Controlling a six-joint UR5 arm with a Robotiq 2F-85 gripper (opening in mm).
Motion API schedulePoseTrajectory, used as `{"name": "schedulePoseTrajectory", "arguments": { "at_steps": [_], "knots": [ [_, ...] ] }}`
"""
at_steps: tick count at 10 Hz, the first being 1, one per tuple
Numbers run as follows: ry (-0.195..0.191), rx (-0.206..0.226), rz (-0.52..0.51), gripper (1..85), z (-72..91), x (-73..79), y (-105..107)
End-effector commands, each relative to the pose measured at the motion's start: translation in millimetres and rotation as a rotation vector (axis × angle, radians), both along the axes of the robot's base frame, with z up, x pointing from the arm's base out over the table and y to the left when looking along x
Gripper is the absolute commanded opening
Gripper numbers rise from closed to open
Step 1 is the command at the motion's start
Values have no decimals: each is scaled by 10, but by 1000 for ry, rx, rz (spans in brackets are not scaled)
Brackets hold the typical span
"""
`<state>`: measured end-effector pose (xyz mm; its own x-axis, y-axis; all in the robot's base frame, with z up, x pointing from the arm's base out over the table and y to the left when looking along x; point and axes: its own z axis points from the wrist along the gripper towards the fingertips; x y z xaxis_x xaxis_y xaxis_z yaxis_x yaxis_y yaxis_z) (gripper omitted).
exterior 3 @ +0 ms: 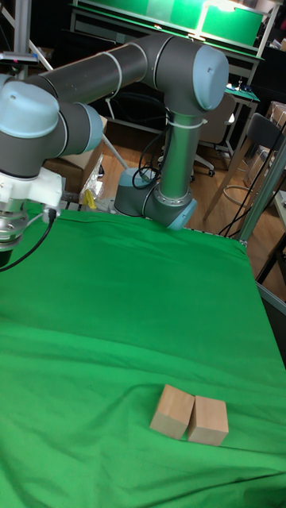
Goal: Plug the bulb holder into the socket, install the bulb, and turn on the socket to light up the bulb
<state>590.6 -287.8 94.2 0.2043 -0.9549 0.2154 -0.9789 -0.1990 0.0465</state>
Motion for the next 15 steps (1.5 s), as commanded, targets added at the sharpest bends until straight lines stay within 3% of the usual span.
{"name": "schedulePoseTrajectory", "arguments": {
  "at_steps": [1, 2, 3, 5, 6, 7, 9, 11, 13, 15],
  "knots": [
    [-22, -11, -142, 10, -6, 17, 1],
    [-38, -51, -188, 10, 56, 21, 2],
    [-48, -60, -240, 10, 68, -4, 41],
    [-48, 11, -297, 10, -46, 16, 85],
    [-51, 23, -312, 10, -66, 25, 51],
    [-60, 3, -324, 10, -35, 22, 5],
    [-116, -81, -394, 10, 130, 2, 0],
    [-125, -60, -436, 10, 76, 4, -47],
    [-155, -61, -500, 10, 52, 18, -230],
    [-187, -84, -548, 10, 105, 37, -246]
  ]
}}
